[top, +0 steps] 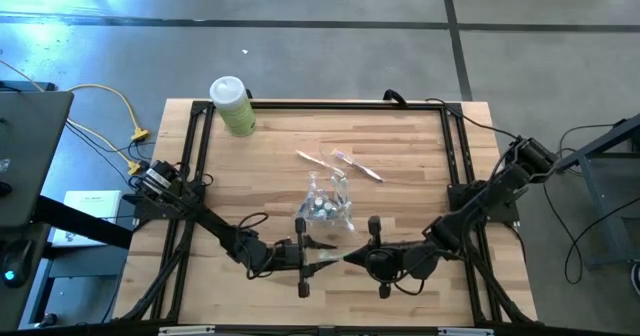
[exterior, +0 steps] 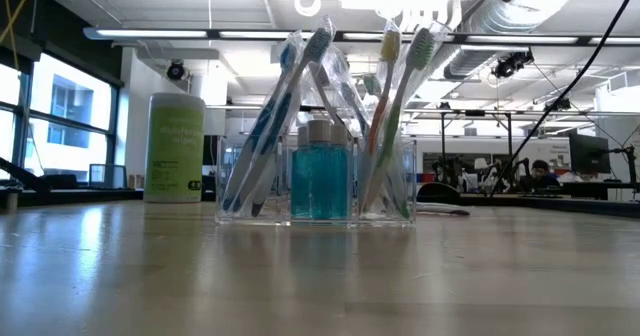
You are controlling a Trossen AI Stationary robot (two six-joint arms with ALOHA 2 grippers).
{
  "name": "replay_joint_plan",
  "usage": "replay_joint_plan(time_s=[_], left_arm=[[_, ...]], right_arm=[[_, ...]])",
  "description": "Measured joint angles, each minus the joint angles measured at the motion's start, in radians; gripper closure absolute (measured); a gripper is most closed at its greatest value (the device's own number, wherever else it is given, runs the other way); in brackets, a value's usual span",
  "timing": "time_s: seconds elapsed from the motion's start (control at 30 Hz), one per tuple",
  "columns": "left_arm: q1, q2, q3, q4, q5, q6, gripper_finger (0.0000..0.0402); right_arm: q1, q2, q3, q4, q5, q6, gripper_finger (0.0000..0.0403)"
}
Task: Pick & Place toothbrushing station
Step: Put the green toothbrush into the transparent organizer
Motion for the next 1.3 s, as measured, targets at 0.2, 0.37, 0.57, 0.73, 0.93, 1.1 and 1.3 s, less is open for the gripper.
replay_joint_plan(time_s=[0.2,0.37,0.57,0.73,0.93,1.1,1.3], left_arm=[[0.0,0.0,0.0,0.0,0.0,-0.004,0.0344],[0.0,0.0,0.0,-0.002,-0.009,-0.003,0.0392],[-0.004,0.0,0.0,-0.002,-0.019,0.012,0.0395],[-0.01,0.0,0.0,0.0,-0.037,0.018,0.0396],[-0.05,-0.001,0.0,0.0,-0.165,0.035,0.0398],[-0.136,-0.033,0.0,-0.003,-0.429,0.132,0.0398],[-0.273,-0.108,0.0,-0.006,-0.717,0.231,0.0398]], right_arm=[[-0.003,0.0,0.0,-0.023,-0.013,0.024,0.04],[-0.023,0.0,0.0,-0.049,-0.03,0.086,0.04],[-0.024,0.0,0.0,-0.05,-0.026,0.092,0.0389],[-0.005,0.0,0.0,-0.049,0.008,0.142,0.0333],[0.032,0.0,0.0,-0.051,0.158,0.156,0.0226],[0.075,0.0,0.0,-0.096,0.251,0.156,0.0161],[0.098,0.0,0.0,-0.159,0.278,0.218,0.0141]])
